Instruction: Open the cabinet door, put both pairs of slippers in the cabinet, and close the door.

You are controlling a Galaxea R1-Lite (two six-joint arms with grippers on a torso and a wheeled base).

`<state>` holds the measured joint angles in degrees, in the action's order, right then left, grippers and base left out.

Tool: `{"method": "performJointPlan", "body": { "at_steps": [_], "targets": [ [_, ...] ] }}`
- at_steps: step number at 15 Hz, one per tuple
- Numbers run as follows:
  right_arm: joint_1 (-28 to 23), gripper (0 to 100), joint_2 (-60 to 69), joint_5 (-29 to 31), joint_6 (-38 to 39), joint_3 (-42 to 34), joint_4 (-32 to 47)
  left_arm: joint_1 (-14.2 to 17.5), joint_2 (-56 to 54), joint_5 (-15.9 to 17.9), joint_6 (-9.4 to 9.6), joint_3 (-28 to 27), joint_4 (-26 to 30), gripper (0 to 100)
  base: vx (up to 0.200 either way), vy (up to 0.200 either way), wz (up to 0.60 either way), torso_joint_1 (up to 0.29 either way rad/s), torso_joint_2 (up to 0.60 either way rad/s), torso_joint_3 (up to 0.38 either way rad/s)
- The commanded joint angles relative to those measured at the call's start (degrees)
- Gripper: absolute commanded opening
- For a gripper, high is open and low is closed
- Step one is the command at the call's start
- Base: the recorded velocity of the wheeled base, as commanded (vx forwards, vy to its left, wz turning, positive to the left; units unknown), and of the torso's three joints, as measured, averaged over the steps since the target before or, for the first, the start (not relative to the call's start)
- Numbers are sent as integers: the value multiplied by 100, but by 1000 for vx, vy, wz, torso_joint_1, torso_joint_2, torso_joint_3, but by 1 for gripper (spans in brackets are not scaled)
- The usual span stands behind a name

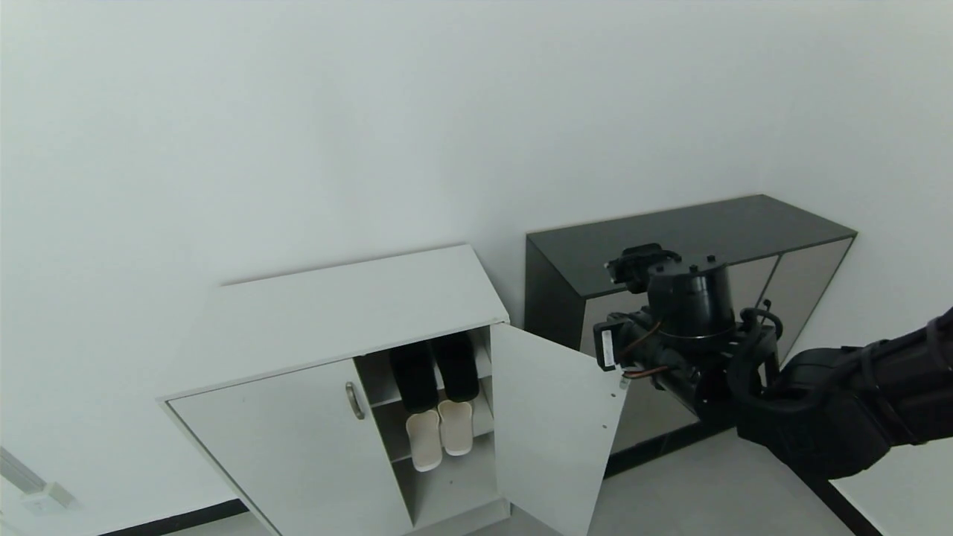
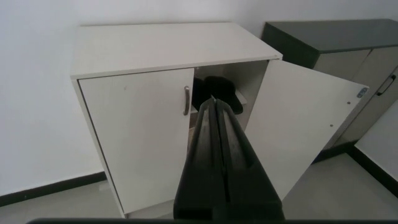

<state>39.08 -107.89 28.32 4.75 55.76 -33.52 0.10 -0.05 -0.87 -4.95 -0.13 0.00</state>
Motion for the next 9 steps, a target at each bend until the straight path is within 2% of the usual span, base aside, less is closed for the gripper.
{"method": "performJointPlan", "body": {
  "at_steps": [1, 4, 9],
  "targets": [
    [-384, 0, -250, -160, 8, 137, 4, -1, 5, -1, 3, 5, 0, 0, 0, 0, 0, 0, 0, 0],
    [-806, 0, -901, -608, 131, 453, -198, -1, 5, -1, -6, 5, 0, 0, 0, 0, 0, 0, 0, 0],
    [-1017, 0, -1595, -977, 166, 989, -550, -1, 5, -1, 3, -4, 0, 0, 0, 0, 0, 0, 0, 0]
  ]
}}
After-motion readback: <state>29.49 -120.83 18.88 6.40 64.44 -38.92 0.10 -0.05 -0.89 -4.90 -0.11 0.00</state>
